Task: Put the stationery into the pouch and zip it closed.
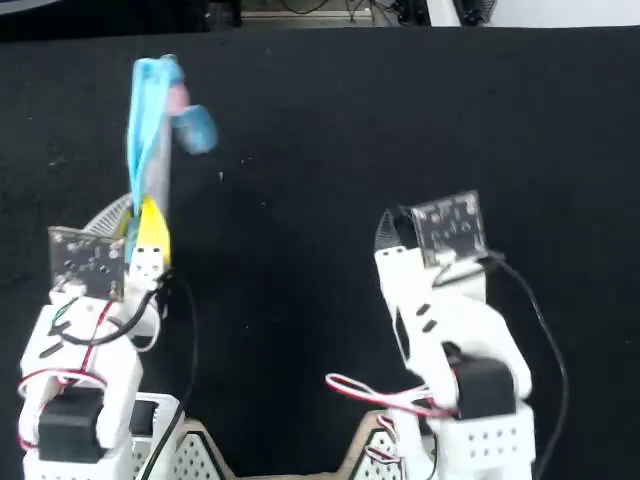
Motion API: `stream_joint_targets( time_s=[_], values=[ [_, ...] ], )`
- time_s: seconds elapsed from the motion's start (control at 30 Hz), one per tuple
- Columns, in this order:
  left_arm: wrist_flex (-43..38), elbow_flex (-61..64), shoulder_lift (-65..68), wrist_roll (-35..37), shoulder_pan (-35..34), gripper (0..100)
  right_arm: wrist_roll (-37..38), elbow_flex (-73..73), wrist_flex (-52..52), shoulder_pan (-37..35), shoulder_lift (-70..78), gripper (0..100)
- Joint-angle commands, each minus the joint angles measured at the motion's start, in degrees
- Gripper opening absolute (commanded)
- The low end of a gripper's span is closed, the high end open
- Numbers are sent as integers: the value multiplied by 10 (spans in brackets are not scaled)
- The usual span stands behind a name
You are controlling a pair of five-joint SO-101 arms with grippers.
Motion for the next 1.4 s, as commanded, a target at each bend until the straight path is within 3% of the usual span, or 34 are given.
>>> stream_joint_targets(
  time_s=[0.0,0.27,0.47,0.63,0.83,1.17,1.37],
  values=[
    [-41,-53,5,-44,-6,30,-3,3,2,11,62,188],
    [-199,-44,202,-54,-2,30,-37,44,-58,11,188,178],
    [-206,-151,433,-53,55,33,-40,80,-126,12,237,179],
    [-205,-238,594,-51,80,42,-43,101,-146,69,240,181],
    [-120,-325,687,51,116,189,-44,138,-185,95,241,181],
    [-35,-405,670,73,151,184,-44,152,-202,95,241,181],
    [62,-378,618,72,80,148,-44,160,-206,94,238,176]
  ],
)
